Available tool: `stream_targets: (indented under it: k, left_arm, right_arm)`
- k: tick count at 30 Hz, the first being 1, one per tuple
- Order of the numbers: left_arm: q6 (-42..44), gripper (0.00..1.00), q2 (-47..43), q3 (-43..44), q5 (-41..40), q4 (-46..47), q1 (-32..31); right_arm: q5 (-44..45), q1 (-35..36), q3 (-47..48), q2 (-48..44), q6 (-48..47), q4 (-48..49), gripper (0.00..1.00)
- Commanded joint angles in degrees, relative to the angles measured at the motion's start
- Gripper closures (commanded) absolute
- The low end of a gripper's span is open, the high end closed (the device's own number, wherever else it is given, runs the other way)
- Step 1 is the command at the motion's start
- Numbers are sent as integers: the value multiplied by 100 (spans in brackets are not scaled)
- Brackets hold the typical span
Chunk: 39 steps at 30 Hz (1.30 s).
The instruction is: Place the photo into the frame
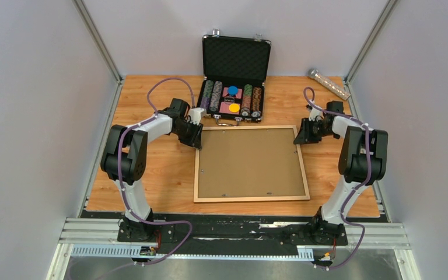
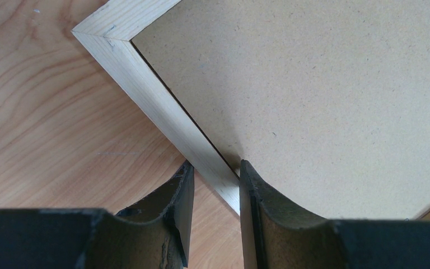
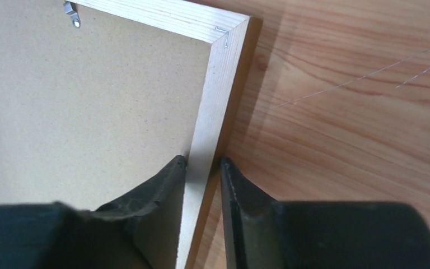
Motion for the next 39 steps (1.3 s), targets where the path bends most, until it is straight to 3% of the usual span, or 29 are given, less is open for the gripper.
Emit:
stream_targets:
  k: [1,7,9,10,12,17,23,30,39]
  left_arm:
    - [274,96,141,65,-226,26,1]
    - [332,85,138,132,-165,9,-5]
    - [334,75,158,193,-96,-11,-5]
    - [327,63,172,238,-76,-16,-7]
    - [302,51,182,310,-24,-14,-13]
    - [330,25,159,433,178,-91,-33]
    - [449,6,82,411,440,-250,-219]
    - [534,4,-94,205,671,-386,-786]
    - [32,6,-311,-101,-116,-550,-1403]
  right_arm:
    - [670,35,-135,-107,107,276,78]
    - [975,-70,-29,-65,492,325,94]
    - [988,-161,3,-25,660,331,97]
    - [985,-211,13,15,735,331,98]
    - [974,-323,2,70,891,331,100]
    - [878,-623,-111,63,1093,383,100]
    - [787,-823,-211,-24,1094,424,100]
    - [682,-962,-274,-42,1085,427,100]
    - [738,-984,-284,-96,1069,419,100]
